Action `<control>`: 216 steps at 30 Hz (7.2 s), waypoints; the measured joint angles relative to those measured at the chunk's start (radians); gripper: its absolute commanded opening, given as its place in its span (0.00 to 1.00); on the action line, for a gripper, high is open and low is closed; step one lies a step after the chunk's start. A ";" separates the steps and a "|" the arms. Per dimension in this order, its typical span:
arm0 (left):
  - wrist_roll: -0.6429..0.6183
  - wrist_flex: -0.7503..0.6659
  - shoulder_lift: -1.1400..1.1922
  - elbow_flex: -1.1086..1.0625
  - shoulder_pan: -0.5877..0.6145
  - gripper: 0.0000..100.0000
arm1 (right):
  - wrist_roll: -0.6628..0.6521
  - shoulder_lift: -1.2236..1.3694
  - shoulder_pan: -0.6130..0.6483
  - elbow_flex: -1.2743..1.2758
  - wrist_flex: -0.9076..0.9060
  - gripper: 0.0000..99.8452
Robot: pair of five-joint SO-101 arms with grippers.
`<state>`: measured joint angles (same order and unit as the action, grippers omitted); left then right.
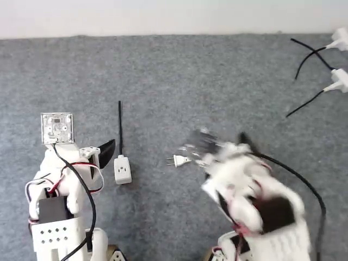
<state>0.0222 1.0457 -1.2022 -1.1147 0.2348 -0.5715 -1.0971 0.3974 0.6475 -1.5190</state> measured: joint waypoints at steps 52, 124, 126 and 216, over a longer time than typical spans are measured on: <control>0.135 0.000 0.000 0.015 0.207 0.36 | -0.750 1.255 0.077 -0.258 0.336 0.34; 0.137 0.037 0.000 0.015 0.196 0.35 | -0.634 1.597 0.046 -0.626 0.120 0.01; 0.137 0.037 0.000 0.015 0.175 0.35 | -0.612 1.582 0.048 -0.626 0.115 0.01; 0.143 0.018 -0.002 0.130 -0.459 0.35 | -0.147 0.577 0.342 -0.853 -0.238 0.01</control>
<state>0.1649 1.0641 -1.2037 -0.9843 -0.2240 -0.7188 -0.5201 0.7396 -0.2056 -1.7568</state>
